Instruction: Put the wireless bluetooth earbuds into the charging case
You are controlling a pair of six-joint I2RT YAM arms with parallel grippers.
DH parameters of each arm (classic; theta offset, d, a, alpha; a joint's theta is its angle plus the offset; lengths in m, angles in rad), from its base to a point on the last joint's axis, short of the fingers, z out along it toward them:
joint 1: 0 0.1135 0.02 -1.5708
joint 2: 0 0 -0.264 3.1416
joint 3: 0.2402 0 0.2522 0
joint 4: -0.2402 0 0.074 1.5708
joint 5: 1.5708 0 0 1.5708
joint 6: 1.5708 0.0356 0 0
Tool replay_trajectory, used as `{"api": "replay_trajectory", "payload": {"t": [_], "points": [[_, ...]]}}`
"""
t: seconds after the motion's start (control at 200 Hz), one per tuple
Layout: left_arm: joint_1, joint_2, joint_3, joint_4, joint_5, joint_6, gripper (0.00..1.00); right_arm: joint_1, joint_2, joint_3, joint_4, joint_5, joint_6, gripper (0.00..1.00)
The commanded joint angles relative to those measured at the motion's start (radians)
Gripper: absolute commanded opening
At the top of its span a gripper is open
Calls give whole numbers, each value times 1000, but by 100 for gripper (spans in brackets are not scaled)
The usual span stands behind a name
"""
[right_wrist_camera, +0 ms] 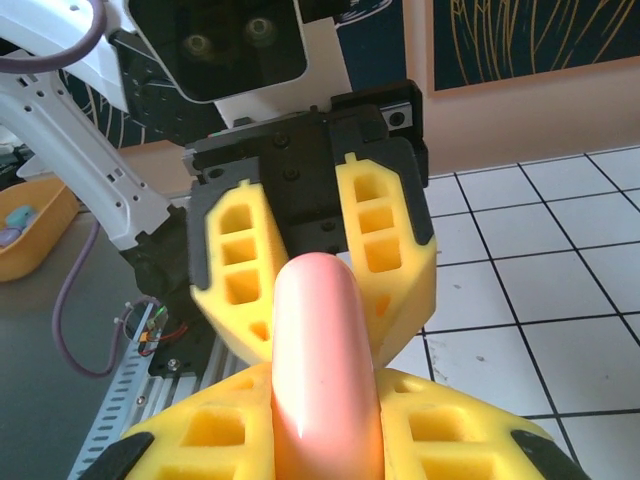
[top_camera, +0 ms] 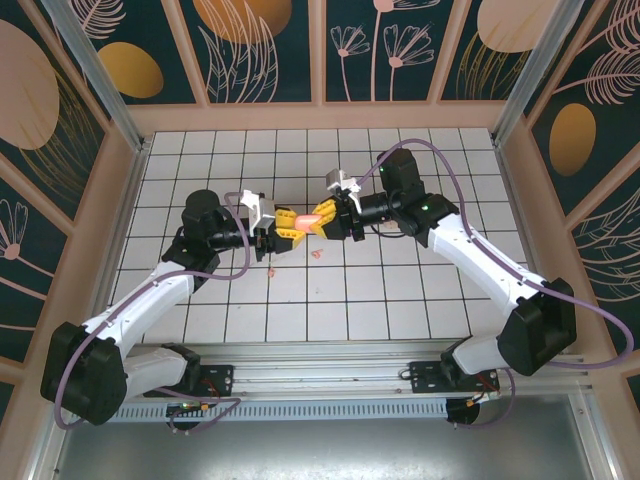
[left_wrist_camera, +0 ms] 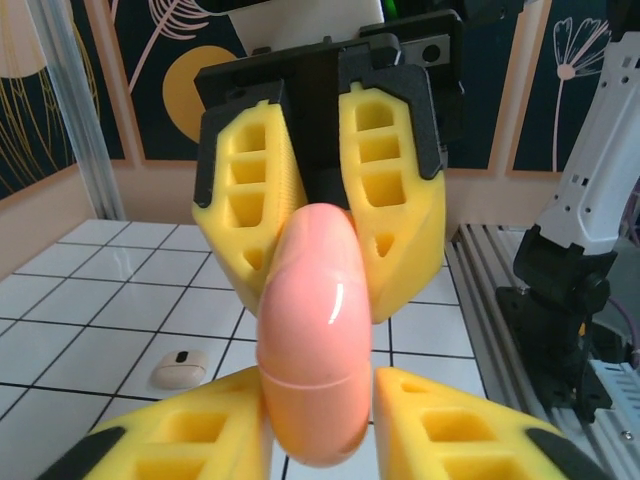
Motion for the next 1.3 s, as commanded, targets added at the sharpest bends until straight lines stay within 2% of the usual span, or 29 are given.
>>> {"api": "replay_trajectory", "payload": {"t": [0.0,0.195,0.235,0.285,0.35,0.596,0.891,1.016,1.291], "points": [[-2,-17,14,35,48,-7,30,4,-4,-8,42,-29,6,10],[-2,-23,21,27,54,-6,15,10,-2,-10,42,-18,9,12],[-2,-23,24,20,53,2,13,10,-2,-10,52,-9,19,18],[-2,-25,26,-1,51,20,12,10,-5,-11,68,8,39,30],[-3,-26,32,-40,44,53,11,11,-11,-12,86,37,55,35],[-1,-39,29,-124,7,143,10,0,-29,-13,111,91,85,36],[-4,-46,27,-135,-3,157,9,-14,-45,-33,142,170,118,36],[-3,-37,13,-86,-5,107,9,-14,-49,-36,158,178,139,37],[-2,-1,-31,37,-20,8,9,-23,-103,-81,267,211,274,47]]}}
